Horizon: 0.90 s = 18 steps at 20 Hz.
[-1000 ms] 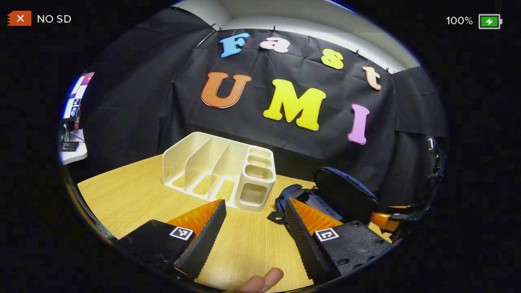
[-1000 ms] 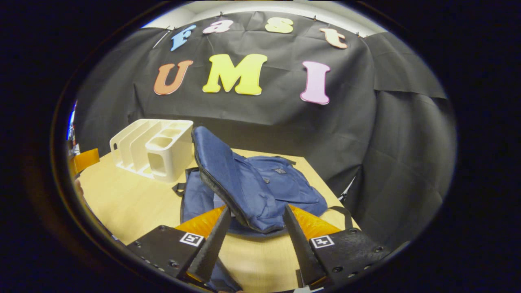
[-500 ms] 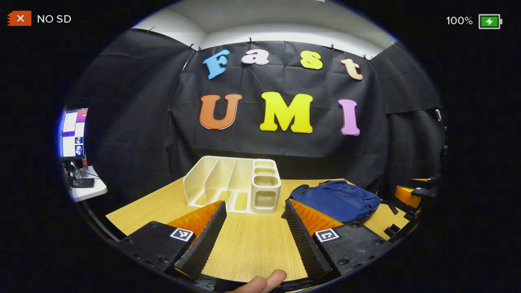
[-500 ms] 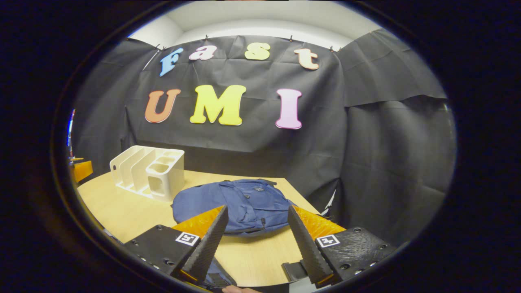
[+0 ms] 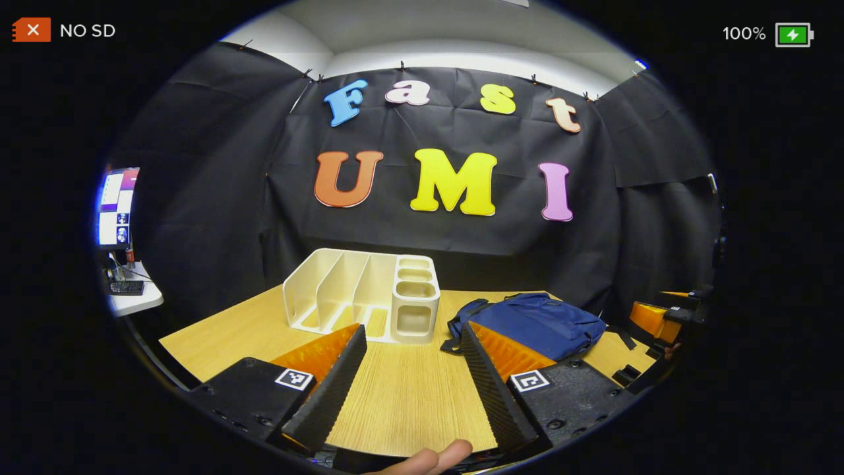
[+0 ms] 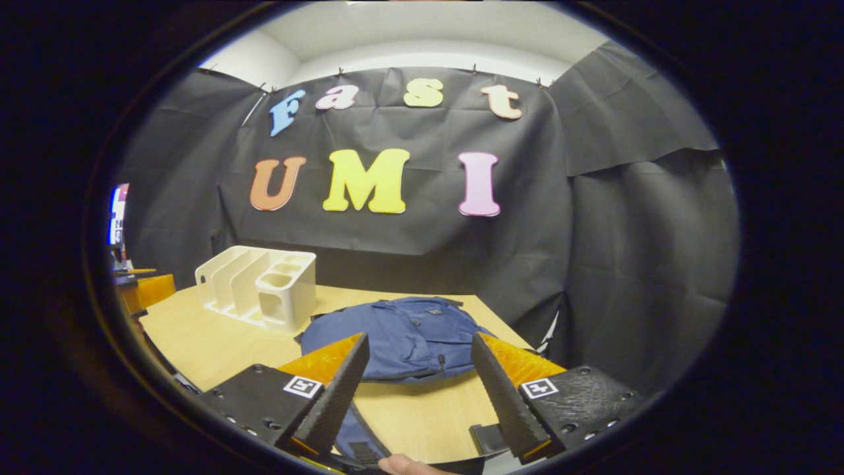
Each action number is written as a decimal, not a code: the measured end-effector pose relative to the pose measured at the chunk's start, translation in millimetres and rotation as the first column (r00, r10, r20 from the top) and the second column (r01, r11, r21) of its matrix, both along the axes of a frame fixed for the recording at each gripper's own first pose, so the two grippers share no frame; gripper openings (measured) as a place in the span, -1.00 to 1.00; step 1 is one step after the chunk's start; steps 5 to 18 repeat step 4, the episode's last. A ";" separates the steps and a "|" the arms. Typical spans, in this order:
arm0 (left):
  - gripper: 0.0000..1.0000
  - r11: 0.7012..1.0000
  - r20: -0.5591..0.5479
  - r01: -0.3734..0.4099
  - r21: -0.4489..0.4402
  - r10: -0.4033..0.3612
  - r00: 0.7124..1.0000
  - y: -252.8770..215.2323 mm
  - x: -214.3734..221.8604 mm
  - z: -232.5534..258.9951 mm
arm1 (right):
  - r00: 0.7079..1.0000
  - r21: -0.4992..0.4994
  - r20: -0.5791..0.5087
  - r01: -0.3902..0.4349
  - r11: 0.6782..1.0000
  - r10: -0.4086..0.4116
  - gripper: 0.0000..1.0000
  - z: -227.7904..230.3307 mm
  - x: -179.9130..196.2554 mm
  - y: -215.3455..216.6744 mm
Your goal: Open the schoolbag, grab two books from the bookshelf and put them into the schoolbag.
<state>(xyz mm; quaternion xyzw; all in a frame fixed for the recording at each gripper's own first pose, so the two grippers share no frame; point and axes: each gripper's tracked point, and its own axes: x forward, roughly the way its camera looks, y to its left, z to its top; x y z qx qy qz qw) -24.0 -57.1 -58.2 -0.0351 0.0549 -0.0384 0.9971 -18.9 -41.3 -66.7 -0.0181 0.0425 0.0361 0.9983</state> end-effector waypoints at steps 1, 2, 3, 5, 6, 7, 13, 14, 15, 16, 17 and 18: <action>0.86 1.000 -0.001 -0.009 0.025 0.009 1.000 -0.7 2.3 -3.3 | 1.000 0.000 0.004 0.004 1.000 -0.004 0.90 -1.3 2.3 -1.6; 0.86 0.999 -0.001 -0.023 0.047 0.023 1.000 -0.2 4.8 -6.7 | 1.000 0.003 0.000 0.006 1.000 -0.006 0.89 -5.5 4.2 -2.4; 0.86 0.998 -0.003 -0.036 0.058 0.036 0.999 -0.1 7.2 -10.6 | 1.000 0.010 -0.012 0.005 1.000 -0.005 0.89 -9.8 5.1 -2.8; 0.86 0.998 -0.010 -0.034 0.055 0.034 0.999 -3.6 8.1 -15.0 | 1.000 0.013 -0.024 0.000 1.000 0.000 0.84 -14.7 6.1 -2.0; 0.86 0.998 -0.010 -0.034 0.055 0.034 0.999 -3.6 8.1 -15.0 | 1.000 0.013 -0.024 0.000 1.000 0.000 0.84 -14.7 6.1 -2.0; 0.86 0.998 -0.010 -0.034 0.055 0.034 0.999 -3.6 8.1 -15.0 | 1.000 0.013 -0.024 0.000 1.000 0.000 0.84 -14.7 6.1 -2.0; 0.86 0.998 -0.010 -0.034 0.055 0.034 0.999 -3.6 8.1 -15.0 | 1.000 0.013 -0.024 0.000 1.000 0.000 0.84 -14.7 6.1 -2.0; 0.86 0.998 -0.010 -0.034 0.055 0.034 0.999 -3.6 8.1 -15.0 | 1.000 0.013 -0.024 0.000 1.000 0.000 0.84 -14.7 6.1 -2.0; 0.86 0.998 -0.010 -0.034 0.055 0.034 0.999 -3.6 8.1 -15.0 | 1.000 0.013 -0.024 0.000 1.000 0.000 0.84 -14.7 6.1 -2.0; 0.86 0.998 -0.010 -0.034 0.055 0.034 0.999 -3.6 8.1 -15.0 | 1.000 0.013 -0.024 0.000 1.000 0.000 0.84 -14.7 6.1 -2.0; 0.86 0.998 -0.010 -0.034 0.055 0.034 0.999 -3.6 8.1 -15.0 | 1.000 0.013 -0.024 0.000 1.000 0.000 0.84 -14.7 6.1 -2.0; 0.86 0.998 -0.010 -0.034 0.055 0.034 0.999 -3.6 8.1 -15.0 | 1.000 0.013 -0.024 0.000 1.000 0.000 0.84 -14.7 6.1 -2.0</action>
